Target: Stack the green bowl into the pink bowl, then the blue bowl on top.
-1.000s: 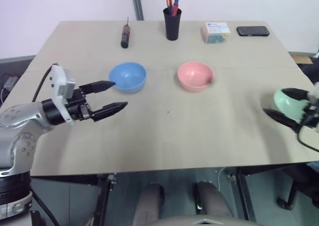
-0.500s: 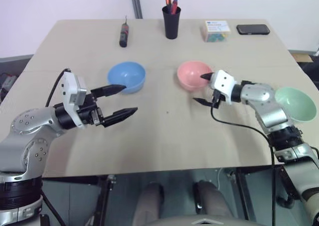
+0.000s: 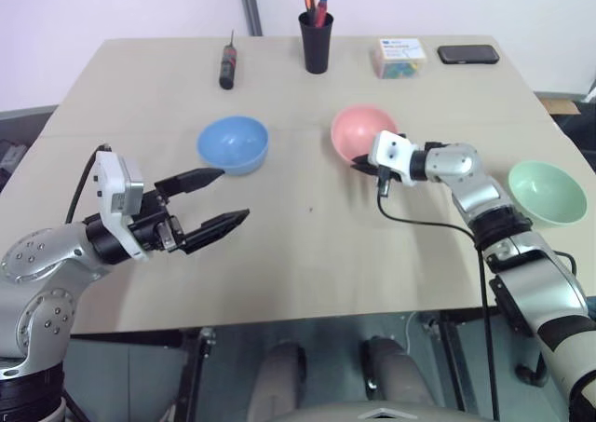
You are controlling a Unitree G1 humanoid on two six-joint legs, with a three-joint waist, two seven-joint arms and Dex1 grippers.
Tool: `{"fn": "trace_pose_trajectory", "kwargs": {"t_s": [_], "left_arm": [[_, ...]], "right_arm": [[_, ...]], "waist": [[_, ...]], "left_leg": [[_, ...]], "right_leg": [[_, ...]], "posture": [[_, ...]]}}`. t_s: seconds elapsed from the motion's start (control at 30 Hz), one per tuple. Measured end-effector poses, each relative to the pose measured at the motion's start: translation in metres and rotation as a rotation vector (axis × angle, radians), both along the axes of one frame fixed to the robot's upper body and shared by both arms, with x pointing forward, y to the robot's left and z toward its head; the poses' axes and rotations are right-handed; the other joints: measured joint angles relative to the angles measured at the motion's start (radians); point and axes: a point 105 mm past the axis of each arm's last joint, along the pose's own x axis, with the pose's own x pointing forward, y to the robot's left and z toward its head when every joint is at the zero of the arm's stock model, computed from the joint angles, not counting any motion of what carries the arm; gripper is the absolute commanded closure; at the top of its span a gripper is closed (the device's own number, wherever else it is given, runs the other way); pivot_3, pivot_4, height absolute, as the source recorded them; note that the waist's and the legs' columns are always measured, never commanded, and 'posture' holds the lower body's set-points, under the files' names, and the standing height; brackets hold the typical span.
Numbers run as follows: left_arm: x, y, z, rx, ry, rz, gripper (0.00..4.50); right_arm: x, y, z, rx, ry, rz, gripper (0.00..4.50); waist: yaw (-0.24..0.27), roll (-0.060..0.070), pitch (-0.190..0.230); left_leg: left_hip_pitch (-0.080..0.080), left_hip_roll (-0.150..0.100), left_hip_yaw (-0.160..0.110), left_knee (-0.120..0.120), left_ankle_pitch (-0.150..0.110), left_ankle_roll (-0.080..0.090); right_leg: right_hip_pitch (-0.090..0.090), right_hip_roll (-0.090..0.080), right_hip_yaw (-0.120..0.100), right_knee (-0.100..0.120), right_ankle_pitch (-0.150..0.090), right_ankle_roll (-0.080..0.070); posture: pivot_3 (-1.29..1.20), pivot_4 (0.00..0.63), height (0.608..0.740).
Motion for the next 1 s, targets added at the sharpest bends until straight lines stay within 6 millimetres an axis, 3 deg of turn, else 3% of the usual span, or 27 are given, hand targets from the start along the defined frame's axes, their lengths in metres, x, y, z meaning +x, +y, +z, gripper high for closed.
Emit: {"fn": "trace_pose_trajectory", "kwargs": {"t_s": [0.1,0.2,0.4,0.5,0.6,0.67,0.77,0.87,0.9,1.0], "left_arm": [[0.000,0.000,0.000,-0.006,-0.004,0.007,0.00],[0.000,0.000,-0.001,-0.014,-0.002,0.014,0.00],[0.002,-0.001,0.000,-0.019,-0.014,0.013,0.00],[0.006,-0.003,0.003,-0.022,-0.031,0.004,0.00],[0.009,-0.005,0.000,-0.021,-0.022,-0.009,0.00],[0.013,-0.006,0.002,-0.026,-0.026,-0.017,0.00],[0.015,-0.008,0.001,-0.027,-0.023,-0.035,0.00],[0.016,-0.012,0.003,-0.026,-0.031,-0.062,0.00],[0.016,-0.013,0.003,-0.025,-0.030,-0.068,0.00],[0.019,-0.019,0.004,-0.024,-0.029,-0.112,0.00]], "right_arm": [[-0.007,-0.001,0.005,-0.036,-0.006,0.047,4.42],[-0.027,-0.013,0.015,-0.076,0.007,0.100,4.42],[-0.080,-0.035,-0.003,-0.112,0.215,0.100,4.42],[-0.091,-0.036,-0.002,-0.101,0.260,0.079,4.42],[-0.096,-0.034,-0.005,-0.081,0.294,0.058,3.53],[-0.095,-0.036,-0.010,-0.063,0.338,0.008,2.56],[-0.093,-0.036,-0.012,-0.044,0.364,-0.024,1.66],[-0.090,-0.040,-0.012,-0.010,0.352,-0.075,0.37],[-0.088,-0.042,-0.011,0.002,0.341,-0.096,0.09],[-0.093,-0.063,0.006,0.053,0.301,-0.173,0.09]], "waist": [[0.002,0.001,0.001],[0.010,0.001,0.001],[0.008,0.002,0.001],[0.002,0.002,0.001],[0.003,0.001,0.001],[0.005,0.001,0.001],[0.005,0.001,0.001],[0.006,0.001,0.001],[0.007,0.001,0.001],[0.018,0.001,0.001]], "left_leg": [[0.000,0.000,-0.001,0.000,0.000,0.000],[-0.001,0.000,-0.004,0.000,0.000,0.000],[0.000,0.000,-0.003,0.000,0.000,0.000],[0.001,0.000,-0.003,0.000,0.000,0.000],[0.001,0.000,-0.001,0.000,0.000,0.000],[0.000,0.000,0.000,0.000,0.000,0.000],[0.000,-0.001,0.000,0.000,0.000,0.000],[0.000,-0.001,0.000,0.000,0.000,0.000],[-0.001,-0.001,0.000,0.000,0.000,0.000],[-0.001,-0.001,0.000,0.000,0.000,0.000]], "right_leg": [[0.000,0.000,0.000,0.000,0.000,0.000],[0.000,-0.001,-0.001,-0.001,0.000,0.000],[0.000,-0.001,-0.001,0.000,0.000,0.000],[0.001,0.000,-0.001,0.001,0.000,0.000],[0.001,0.001,-0.001,0.000,0.000,0.000],[0.001,0.000,-0.001,0.000,0.000,0.000],[0.001,0.000,-0.001,-0.001,0.000,0.000],[0.001,0.000,-0.001,-0.001,0.000,0.000],[0.001,0.000,-0.001,-0.001,0.000,0.000],[0.001,0.000,-0.002,-0.001,0.000,0.000]], "posture": [[0.00,0.150,0.740],[0.00,0.150,0.740],[0.00,0.150,0.740],[0.00,0.150,0.740],[0.00,0.150,0.740],[0.00,0.150,0.740],[0.00,0.150,0.740],[0.00,0.150,0.740],[0.00,0.150,0.740],[0.00,0.150,0.740]]}}
